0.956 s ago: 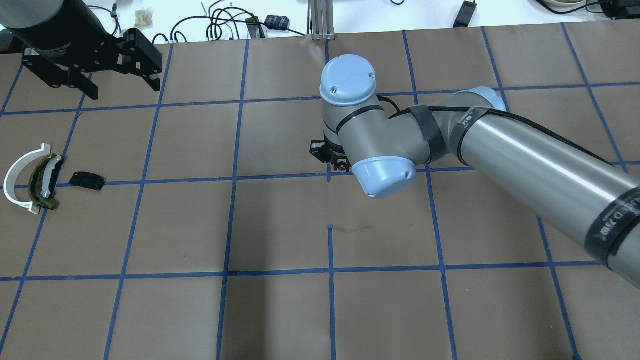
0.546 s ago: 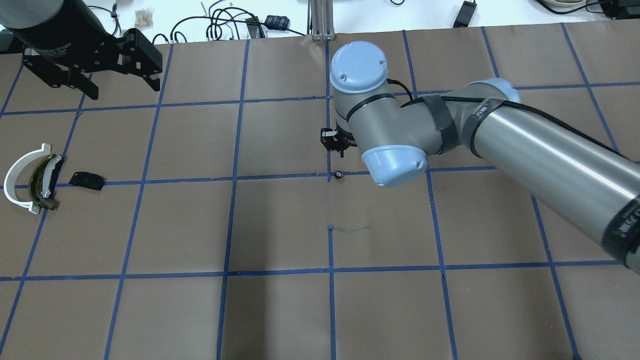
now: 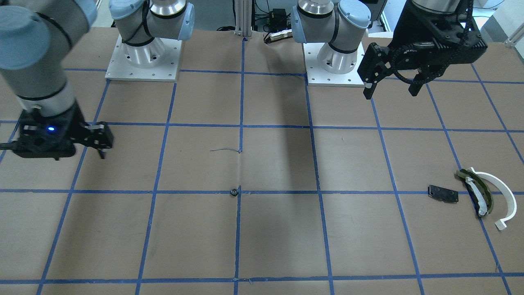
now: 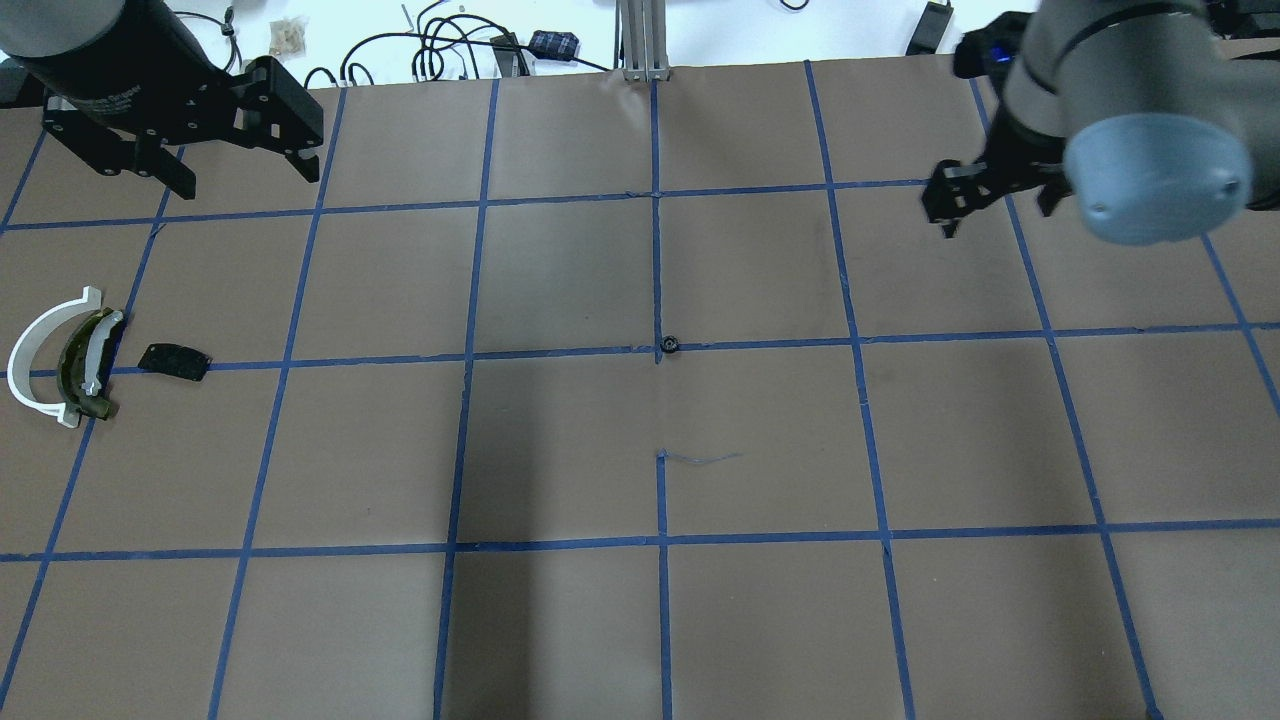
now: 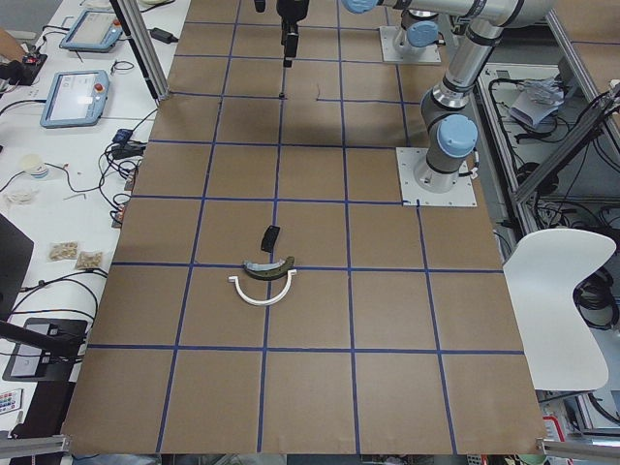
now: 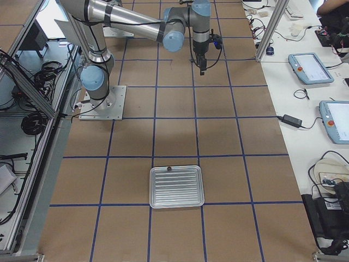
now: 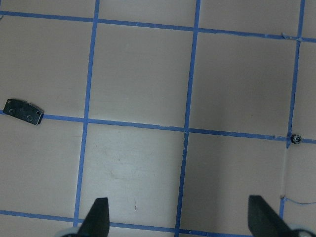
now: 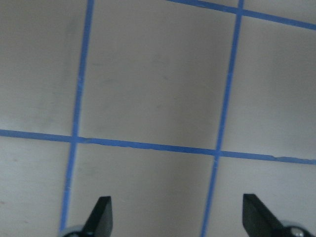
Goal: Place bearing gear from tray to pile
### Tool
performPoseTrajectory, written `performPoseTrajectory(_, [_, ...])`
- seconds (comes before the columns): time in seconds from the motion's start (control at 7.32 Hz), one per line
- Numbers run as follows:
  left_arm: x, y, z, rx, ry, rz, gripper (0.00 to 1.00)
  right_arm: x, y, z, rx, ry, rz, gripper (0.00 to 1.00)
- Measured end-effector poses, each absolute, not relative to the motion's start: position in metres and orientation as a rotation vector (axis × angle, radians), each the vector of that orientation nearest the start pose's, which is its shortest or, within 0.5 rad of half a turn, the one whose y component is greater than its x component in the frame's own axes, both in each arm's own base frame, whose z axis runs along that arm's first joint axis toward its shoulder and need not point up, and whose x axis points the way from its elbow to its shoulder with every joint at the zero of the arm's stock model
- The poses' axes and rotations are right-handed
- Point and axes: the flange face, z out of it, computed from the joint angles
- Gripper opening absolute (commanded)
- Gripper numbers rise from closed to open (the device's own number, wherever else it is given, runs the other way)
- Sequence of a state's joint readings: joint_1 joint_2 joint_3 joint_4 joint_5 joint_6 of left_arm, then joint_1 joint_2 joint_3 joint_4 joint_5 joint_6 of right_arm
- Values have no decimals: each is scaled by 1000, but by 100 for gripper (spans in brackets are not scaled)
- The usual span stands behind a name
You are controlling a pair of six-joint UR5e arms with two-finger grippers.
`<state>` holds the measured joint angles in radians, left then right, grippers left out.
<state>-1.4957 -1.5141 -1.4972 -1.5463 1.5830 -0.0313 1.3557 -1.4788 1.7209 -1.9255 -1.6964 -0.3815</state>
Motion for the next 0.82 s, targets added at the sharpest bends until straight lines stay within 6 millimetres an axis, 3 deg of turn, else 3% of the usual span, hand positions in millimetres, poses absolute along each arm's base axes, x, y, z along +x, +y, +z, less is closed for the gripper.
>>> performPoseTrajectory(0.27, [-96,-487,555,-166,3112,-241,100,-145,-518,410,-529,3208,-61,88])
performPoseTrajectory(0.55, [-96,-487,555,-166,3113,-241,100,-268,-486,391,-959,3039,-48,82])
performPoseTrajectory(0.82, [-96,-487,554,-166,3115,-239,100,-356,-460,353,-1445,2758,-54,79])
